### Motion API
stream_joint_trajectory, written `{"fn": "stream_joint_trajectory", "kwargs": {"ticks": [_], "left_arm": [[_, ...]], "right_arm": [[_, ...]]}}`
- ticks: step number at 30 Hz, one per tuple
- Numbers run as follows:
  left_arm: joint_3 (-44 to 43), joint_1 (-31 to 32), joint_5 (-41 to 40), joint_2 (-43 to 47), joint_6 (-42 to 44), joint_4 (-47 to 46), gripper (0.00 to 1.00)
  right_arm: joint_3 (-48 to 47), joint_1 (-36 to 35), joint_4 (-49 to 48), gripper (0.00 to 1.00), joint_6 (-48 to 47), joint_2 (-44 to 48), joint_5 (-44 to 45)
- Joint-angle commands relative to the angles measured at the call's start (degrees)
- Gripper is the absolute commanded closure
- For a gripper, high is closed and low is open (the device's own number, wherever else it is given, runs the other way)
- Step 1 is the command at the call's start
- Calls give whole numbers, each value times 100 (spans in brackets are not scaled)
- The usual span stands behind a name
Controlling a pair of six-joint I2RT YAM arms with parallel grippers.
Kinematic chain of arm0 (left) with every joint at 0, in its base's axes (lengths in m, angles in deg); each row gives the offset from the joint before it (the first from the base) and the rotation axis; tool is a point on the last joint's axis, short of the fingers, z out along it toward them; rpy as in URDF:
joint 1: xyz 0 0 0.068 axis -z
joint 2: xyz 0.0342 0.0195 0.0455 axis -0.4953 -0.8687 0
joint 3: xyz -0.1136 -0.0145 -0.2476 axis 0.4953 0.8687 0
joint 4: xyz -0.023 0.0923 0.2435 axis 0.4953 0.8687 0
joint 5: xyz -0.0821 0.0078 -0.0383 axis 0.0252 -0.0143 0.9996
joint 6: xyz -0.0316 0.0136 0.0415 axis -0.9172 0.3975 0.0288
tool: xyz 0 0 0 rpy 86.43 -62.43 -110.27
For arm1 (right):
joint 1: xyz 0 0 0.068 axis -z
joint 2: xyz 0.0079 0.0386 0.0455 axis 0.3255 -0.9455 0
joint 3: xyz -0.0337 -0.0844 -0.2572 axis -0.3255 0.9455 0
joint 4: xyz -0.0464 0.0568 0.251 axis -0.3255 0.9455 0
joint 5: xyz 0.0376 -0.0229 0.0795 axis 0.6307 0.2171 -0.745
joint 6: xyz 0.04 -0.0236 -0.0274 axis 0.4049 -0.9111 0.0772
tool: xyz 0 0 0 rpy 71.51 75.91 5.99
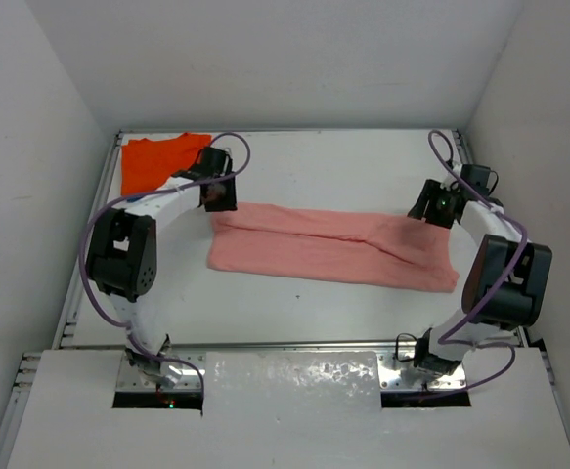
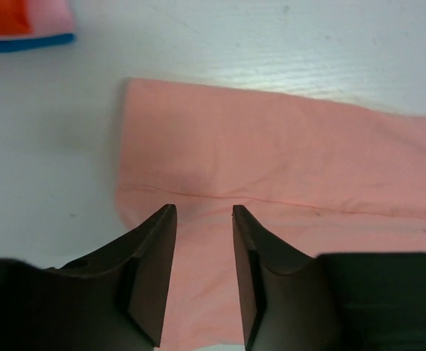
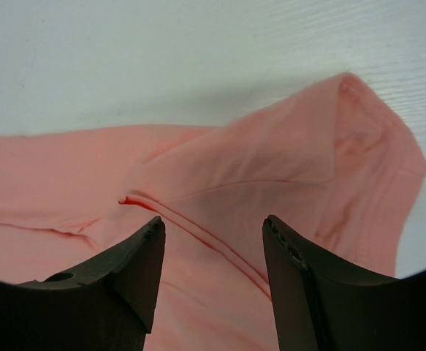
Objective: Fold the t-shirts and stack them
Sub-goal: Fold the other side of the tshirt into a rectangle
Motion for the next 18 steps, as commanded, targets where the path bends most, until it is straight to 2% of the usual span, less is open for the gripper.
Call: {"fn": "stream_joint_trajectory", "kwargs": {"ticks": [1, 10, 18], "left_arm": [[117, 248, 162, -144, -4, -132, 67], [600, 503, 145, -21, -66, -211, 76], [759, 626, -13, 330, -136, -220, 79]], "right_arm": [[-388, -30, 246, 45, -176, -292, -637], [-950, -548, 264, 45, -308, -952, -822], [-1030, -812, 141, 45, -273, -1225, -928]]}}
